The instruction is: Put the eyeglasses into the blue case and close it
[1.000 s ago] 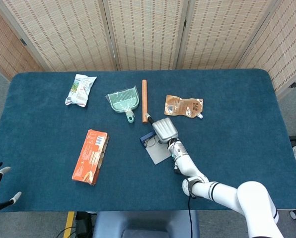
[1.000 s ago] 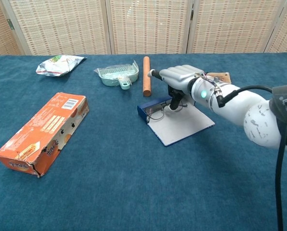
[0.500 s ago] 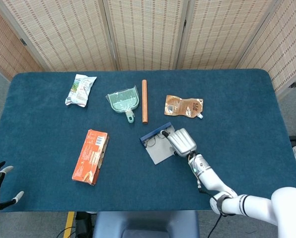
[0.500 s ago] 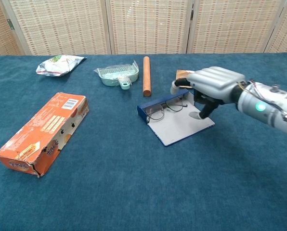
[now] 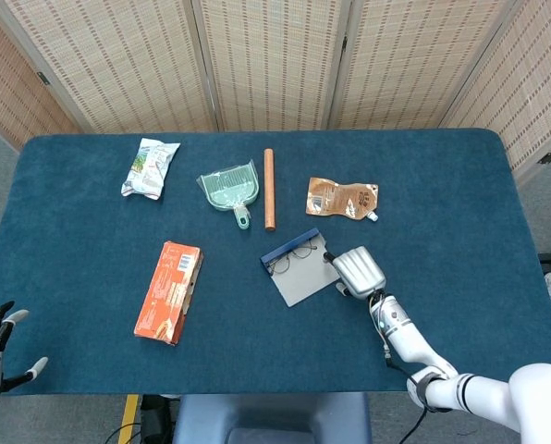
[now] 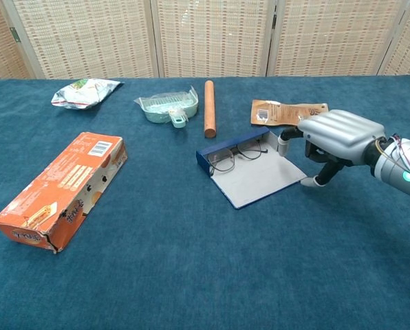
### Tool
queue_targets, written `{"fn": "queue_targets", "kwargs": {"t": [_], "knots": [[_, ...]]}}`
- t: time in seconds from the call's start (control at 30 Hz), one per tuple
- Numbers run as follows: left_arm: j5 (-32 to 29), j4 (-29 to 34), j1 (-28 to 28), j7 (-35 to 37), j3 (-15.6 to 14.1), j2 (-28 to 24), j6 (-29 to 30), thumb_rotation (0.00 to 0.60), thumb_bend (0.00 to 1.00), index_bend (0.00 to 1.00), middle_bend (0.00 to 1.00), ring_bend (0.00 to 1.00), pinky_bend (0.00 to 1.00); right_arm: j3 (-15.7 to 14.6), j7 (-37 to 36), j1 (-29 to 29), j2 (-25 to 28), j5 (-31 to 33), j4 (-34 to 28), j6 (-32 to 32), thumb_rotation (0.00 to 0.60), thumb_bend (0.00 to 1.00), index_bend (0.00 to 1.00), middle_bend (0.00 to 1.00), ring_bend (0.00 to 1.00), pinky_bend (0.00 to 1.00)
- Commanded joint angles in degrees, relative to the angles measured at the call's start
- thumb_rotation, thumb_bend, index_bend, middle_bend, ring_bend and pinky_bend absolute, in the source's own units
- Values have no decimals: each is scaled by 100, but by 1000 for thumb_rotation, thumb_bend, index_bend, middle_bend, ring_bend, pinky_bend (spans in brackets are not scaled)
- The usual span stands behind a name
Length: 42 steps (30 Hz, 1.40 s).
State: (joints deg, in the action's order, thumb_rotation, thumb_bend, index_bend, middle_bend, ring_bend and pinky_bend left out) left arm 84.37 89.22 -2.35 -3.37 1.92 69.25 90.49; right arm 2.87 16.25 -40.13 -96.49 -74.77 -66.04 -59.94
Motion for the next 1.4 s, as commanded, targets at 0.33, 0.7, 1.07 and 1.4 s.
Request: {"fn": "queue_targets", "kwargs": {"t": [0.33,0.7,1.07,1.4], "knots": [[-35,-26,-15,4,-3,4,-15,600,186,248,137,147,238,147,-152,-41,-410,-182,632,194,600,204,360,980,1000,983],[-56,-53,-28,19,0,2,-14,600,187,248,137,147,238,184,-117,-38,-474,-292,703,274,600,203,360,980,1000,983],[-66,-72,-19,24,11,4,-28,600,187,248,137,147,238,292,-137,-104,-560,-406,789,268,600,345,385,981,1000,983],[-93,-124,-18,46,4,25,-70,600,186,248,137,147,238,415,-125,-222,-490,-526,583,241,600,382,385,980,1000,983]]}}
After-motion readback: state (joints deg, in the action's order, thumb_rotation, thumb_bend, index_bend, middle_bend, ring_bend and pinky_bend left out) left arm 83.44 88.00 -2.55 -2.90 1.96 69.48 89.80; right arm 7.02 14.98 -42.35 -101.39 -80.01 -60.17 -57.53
